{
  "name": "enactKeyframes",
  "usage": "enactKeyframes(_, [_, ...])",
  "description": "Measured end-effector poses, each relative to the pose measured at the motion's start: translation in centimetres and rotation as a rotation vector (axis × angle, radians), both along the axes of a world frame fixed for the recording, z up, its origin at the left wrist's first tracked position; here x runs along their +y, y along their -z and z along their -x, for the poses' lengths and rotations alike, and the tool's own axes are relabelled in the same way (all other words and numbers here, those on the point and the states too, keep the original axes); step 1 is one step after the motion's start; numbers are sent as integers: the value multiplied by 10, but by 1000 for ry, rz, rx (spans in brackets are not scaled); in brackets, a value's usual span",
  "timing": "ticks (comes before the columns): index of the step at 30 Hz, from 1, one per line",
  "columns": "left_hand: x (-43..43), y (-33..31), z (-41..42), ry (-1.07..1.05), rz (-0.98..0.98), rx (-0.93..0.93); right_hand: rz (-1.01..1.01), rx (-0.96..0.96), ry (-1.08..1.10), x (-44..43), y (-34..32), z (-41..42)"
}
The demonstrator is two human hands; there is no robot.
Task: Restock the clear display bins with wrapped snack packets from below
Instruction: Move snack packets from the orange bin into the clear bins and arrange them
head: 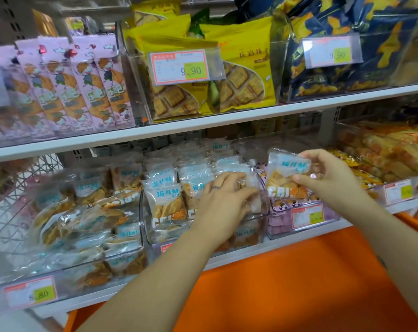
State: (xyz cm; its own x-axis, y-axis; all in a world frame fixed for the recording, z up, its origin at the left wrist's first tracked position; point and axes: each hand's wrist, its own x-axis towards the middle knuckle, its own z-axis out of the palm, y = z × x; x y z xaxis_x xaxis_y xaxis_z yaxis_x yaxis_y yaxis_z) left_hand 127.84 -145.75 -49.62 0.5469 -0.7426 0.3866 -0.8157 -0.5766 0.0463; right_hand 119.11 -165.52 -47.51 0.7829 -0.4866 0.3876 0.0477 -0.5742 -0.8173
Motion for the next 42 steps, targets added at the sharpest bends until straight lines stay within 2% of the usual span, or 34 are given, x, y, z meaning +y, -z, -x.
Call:
enactKeyframes(3, [-6,3,-8,-7,-101,-37,21,27,-40,3,8,-1])
enactKeyframes(7, [-7,5,-11,-120,-95,-52,28,7,-56,-2,11,-2])
enactKeyframes(12, [-10,-3,-9,-143,32,-54,-38,-24,-78,-8,21,-4])
enactKeyframes(16, [-3,-13,5,-84,114,79,-58,-35,-90,-9,20,1])
enactKeyframes(20, [31,-23,14,-102,328,108,-61,-49,-134,0,10,2])
enactKeyframes(23, [55,-32,12,-177,446,92,52,-41,-224,19,7,-21])
enactKeyframes(26, [69,-39,12,-213,427,68,275,10,-222,40,16,-48])
enactKeyframes(29, [78,-40,11,-225,357,38,488,66,-148,45,26,-62])
enactKeyframes(33, [83,-34,9,-249,337,40,902,61,65,50,23,-58])
enactKeyframes(36, [81,-29,10,-243,346,59,980,-24,0,62,29,-51])
enactKeyframes(38, [78,-27,11,-236,342,63,969,60,-156,72,36,-50])
enactKeyframes(42, [77,-25,10,-220,325,43,929,245,-257,69,31,-53])
